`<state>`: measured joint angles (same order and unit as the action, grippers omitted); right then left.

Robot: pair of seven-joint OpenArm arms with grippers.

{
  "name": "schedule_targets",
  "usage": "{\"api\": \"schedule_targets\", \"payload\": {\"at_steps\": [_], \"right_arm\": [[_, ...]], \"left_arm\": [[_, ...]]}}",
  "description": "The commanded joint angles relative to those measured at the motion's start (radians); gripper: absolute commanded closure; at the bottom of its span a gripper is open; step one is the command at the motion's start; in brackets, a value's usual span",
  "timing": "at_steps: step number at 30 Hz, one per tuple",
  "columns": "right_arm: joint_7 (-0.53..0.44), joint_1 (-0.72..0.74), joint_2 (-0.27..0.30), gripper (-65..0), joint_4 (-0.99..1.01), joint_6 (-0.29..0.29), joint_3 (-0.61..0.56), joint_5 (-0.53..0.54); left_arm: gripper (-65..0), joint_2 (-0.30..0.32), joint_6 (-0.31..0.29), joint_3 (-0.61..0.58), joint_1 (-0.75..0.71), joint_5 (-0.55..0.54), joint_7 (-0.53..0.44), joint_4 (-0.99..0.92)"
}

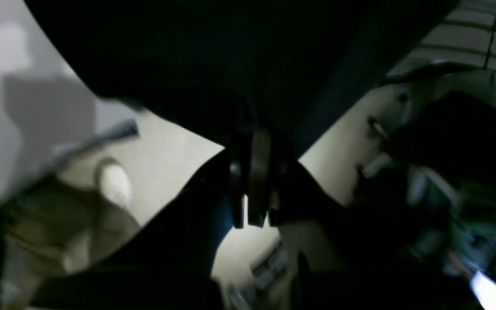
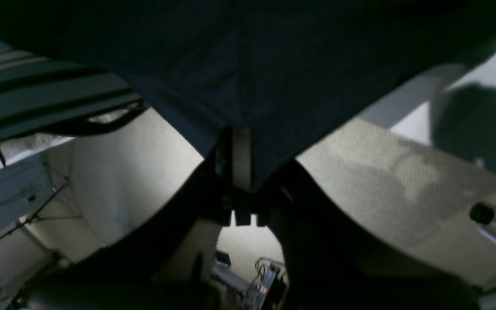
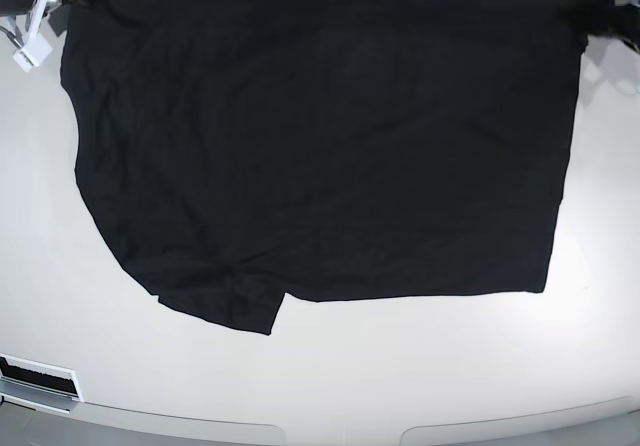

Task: Layout the t-shirt on the table in an organized manner, then fold the t-shirt properly
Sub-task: 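Hold the shirt edge with both grippers and lay it flat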

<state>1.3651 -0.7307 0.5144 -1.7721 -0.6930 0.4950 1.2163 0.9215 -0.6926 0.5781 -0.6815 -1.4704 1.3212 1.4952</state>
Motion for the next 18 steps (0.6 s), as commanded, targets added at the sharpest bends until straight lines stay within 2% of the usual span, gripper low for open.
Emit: {"api": "schedule_targets", "payload": {"at_steps": [1,8,14,18], "right_arm": [[-0.014,-0.003,0.018,0.0,-0.013,-0.005,0.009,0.015],[-0.035,0.0,0.018,0.0,-0.013,-0.005,0.009,0.018],[-0.089,0.044,0.017,0.0,-0.012,-0.005,0.009,0.006],[-0.114,0.088,0.006,0.0,-0.012,-0.005,0.009,-0.071]], "left_arm": [[0.0,0.011,-0.006,0.016,0.003,-0.013,-0.01,0.016],[0.0,-0.058,-0.006,0.017,0.051,-0.013,-0.014,0.017],[0.0,-0.063,-0.006,0.017,0.051,-0.013,-0.025,0.017],[0.0,-0.063,-0.006,0.017,0.051,-0.013,-0.05,0.017]]}}
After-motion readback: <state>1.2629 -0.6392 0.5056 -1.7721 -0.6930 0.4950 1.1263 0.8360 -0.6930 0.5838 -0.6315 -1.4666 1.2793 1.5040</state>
